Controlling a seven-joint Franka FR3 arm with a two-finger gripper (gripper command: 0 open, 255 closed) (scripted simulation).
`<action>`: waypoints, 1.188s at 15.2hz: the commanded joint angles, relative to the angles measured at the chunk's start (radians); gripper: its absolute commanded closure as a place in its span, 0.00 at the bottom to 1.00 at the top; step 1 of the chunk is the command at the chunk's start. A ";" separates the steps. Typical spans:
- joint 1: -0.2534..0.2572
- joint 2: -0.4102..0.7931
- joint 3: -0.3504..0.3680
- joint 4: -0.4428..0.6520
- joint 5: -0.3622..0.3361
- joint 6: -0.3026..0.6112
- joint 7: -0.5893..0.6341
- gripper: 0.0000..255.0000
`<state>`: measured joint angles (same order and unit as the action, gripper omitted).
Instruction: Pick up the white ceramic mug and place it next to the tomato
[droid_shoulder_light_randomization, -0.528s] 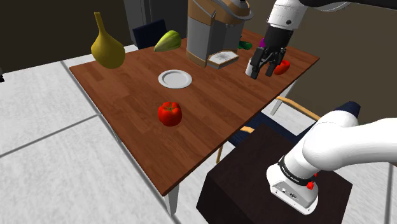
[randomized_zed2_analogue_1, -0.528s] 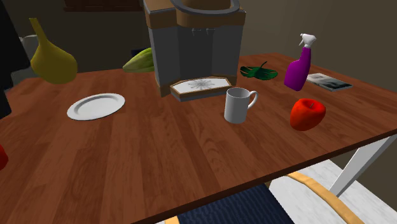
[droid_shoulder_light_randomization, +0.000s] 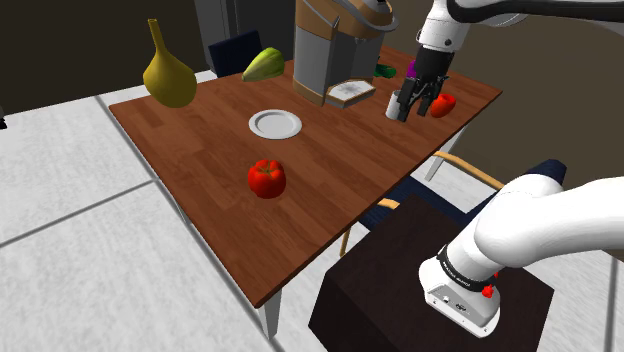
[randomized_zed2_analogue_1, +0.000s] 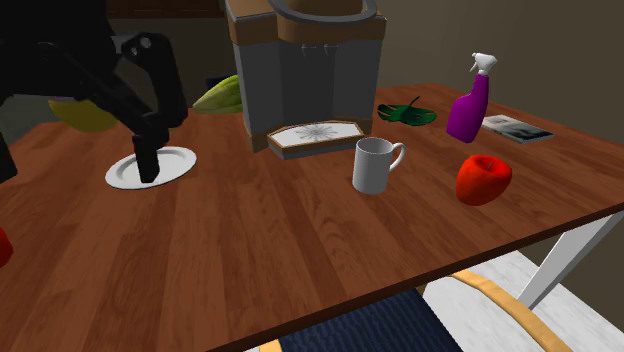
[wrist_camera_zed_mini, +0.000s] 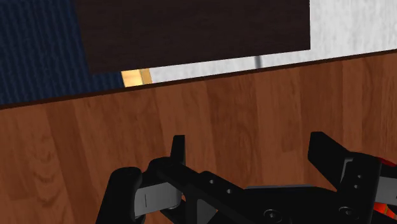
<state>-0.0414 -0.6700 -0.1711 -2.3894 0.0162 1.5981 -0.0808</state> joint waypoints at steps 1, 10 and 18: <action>-0.008 0.046 -0.037 0.010 -0.035 0.031 -0.062 0.00; -0.024 0.304 -0.185 0.132 -0.125 0.163 -0.312 0.00; -0.039 0.588 -0.288 0.324 -0.109 0.257 -0.540 0.00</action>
<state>-0.0756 -0.1099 -0.4489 -2.0912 -0.0948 1.8516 -0.5903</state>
